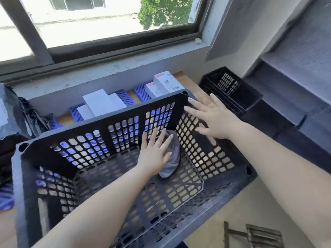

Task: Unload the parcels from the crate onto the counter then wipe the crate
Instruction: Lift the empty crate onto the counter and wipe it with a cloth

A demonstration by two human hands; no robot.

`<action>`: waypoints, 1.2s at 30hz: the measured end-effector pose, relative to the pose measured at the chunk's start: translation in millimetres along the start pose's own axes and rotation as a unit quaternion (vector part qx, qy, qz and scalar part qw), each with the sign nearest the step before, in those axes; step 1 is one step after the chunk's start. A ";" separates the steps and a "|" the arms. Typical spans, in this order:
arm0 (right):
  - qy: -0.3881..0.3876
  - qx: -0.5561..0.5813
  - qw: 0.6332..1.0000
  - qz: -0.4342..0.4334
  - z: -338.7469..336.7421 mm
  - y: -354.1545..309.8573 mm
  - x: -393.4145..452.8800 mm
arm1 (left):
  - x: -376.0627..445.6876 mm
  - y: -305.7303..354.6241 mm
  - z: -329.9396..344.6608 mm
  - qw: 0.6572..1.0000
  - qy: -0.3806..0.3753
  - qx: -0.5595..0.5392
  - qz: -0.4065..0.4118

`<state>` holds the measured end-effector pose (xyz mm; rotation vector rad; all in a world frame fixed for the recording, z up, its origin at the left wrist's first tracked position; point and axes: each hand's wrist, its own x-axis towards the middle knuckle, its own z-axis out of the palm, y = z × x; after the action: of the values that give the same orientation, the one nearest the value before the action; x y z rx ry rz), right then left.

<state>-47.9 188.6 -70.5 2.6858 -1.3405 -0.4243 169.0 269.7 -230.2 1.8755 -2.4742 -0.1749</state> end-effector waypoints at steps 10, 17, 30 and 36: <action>0.002 0.096 0.994 0.056 38.1 11.8 5.7 | 69.7 24.9 69.5 0.983 -0.175 0.042 0.020; 0.013 0.142 0.988 0.050 41.2 14.6 6.3 | 81.5 21.0 117.4 0.989 -0.141 0.017 -0.046; -0.004 0.149 0.986 0.072 34.9 9.9 4.9 | 18.2 64.5 112.2 0.927 -0.215 -0.078 0.298; -0.003 0.163 0.983 0.078 35.8 10.1 5.1 | 26.3 77.2 109.9 0.914 -0.250 0.050 0.315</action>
<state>-63.3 179.4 -103.5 2.7980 -1.7439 -0.2126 77.7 272.7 -332.1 1.0357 -3.3354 -0.5664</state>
